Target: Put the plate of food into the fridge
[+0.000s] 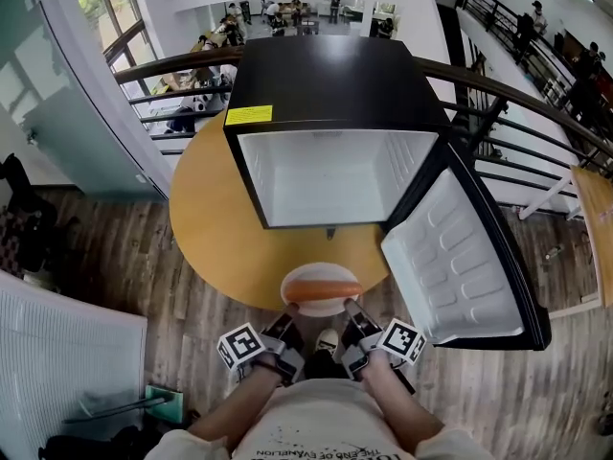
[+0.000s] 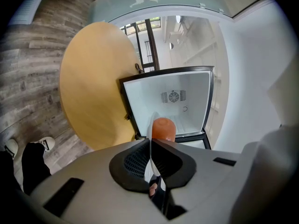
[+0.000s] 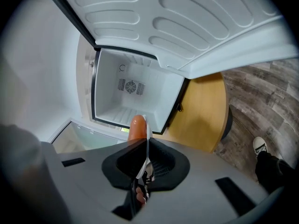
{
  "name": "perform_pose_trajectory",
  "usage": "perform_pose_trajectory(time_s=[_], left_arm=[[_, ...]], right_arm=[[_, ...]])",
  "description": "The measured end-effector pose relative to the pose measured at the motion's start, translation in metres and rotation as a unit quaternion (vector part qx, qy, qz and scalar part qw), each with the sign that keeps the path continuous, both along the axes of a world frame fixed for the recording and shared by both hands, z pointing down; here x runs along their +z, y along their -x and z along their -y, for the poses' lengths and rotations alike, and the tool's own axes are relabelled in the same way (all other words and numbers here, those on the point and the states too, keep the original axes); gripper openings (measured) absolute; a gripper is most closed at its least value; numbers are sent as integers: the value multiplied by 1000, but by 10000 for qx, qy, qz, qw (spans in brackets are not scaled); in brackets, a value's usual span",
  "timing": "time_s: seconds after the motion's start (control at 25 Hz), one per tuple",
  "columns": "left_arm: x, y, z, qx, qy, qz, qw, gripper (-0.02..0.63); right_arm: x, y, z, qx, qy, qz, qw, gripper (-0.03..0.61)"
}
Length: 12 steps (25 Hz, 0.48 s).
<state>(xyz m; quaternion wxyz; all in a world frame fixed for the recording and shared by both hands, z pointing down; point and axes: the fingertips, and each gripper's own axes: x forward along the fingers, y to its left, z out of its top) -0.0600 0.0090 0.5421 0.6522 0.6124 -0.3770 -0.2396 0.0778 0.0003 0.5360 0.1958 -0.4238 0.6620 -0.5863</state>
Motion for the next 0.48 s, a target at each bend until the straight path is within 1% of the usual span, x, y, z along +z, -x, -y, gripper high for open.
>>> perform_pose_trajectory(time_s=[0.16,0.28,0.4,0.48], left_arm=[[-1,-11,29,-48,-99,-8,9999,31],[2,-17,44,-98,-33,59,9999,31],[3,-22,55,-170,-65,13,9998,31],[6,-23,58,-222,25,30,9997,31]], right_arm=[[1,-10,28,-62,16,47,10000,35],[4,-18,46,-115,19,17,9999,34],[5,-21,59,-190,10,28,9998,35],[6,-22,64,-204,37,58,9998,35]])
